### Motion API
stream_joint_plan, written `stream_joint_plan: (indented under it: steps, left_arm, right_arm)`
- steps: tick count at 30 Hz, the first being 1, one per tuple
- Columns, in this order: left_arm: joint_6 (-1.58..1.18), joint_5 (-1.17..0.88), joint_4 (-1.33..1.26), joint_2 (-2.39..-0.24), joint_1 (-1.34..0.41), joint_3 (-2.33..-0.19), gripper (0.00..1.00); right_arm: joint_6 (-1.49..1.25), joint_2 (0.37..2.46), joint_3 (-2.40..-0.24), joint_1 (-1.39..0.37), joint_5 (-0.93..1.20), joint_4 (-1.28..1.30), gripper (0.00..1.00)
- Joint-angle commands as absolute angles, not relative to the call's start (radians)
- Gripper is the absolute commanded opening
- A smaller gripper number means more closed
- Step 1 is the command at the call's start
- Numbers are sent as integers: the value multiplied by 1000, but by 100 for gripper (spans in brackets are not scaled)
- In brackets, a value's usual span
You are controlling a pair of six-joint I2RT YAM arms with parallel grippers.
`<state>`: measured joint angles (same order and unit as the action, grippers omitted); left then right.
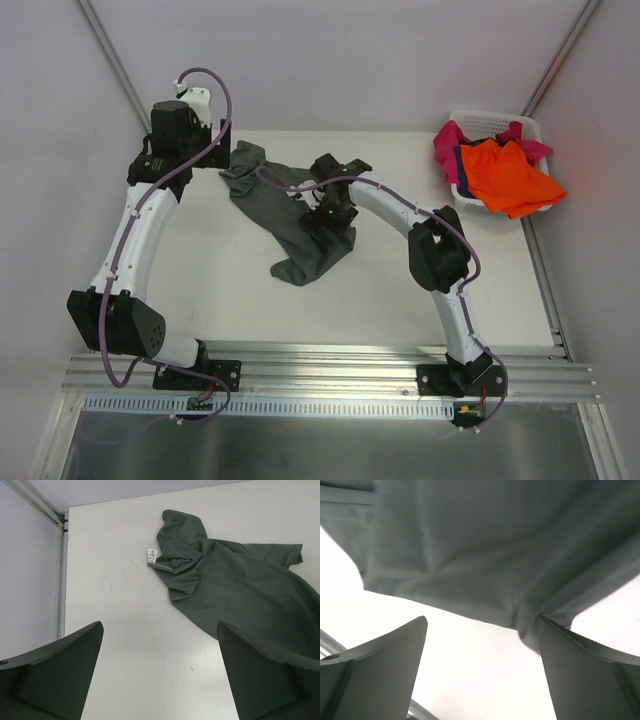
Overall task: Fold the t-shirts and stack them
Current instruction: Flatten out the tshirt
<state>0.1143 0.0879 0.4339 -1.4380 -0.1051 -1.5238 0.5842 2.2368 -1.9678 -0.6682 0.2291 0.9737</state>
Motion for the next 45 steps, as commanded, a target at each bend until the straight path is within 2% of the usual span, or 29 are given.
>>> stream_joint_plan:
  steps: [1,5,7,12,19,25,33,40,45]
  left_arm:
    - [104,97,430,-1413,-106,-1562,99]
    - [118,109,430,-1405,-106,-1562,99]
    - [123,115,430,-1402,-106,-1562,99]
    - [121,126,430,-1397,-106,-1571,99]
    - [127,173,426,-1378,-103,-1539,99]
    - [109,296,385,-1377,-92,-1477,99]
    - [106,232,360,-1433,-52,-1350,97]
    - [-33,100,371,-1543,90,-1296,95]
    - [-51,95,376,-1606,123,-1310,94]
  right_arm:
    - [655,2145,-1933,-718,129,925,93]
    - [678,2088,-1870,-753,8,795,92]
    - [692,2097,-1906,-765,6,794,92]
    - [664,2253,-2045,-770,58,925,93]
    - [650,2281,-2054,-801,120,873,93]
    - [629,2276,-2048,-830,291,862,93]
    - [606,2305,-2066,-862,334,847,92]
    - [600,2347,-2056,-841,267,842,79]
    - [617,2339,-2017,-830,199,821,70]
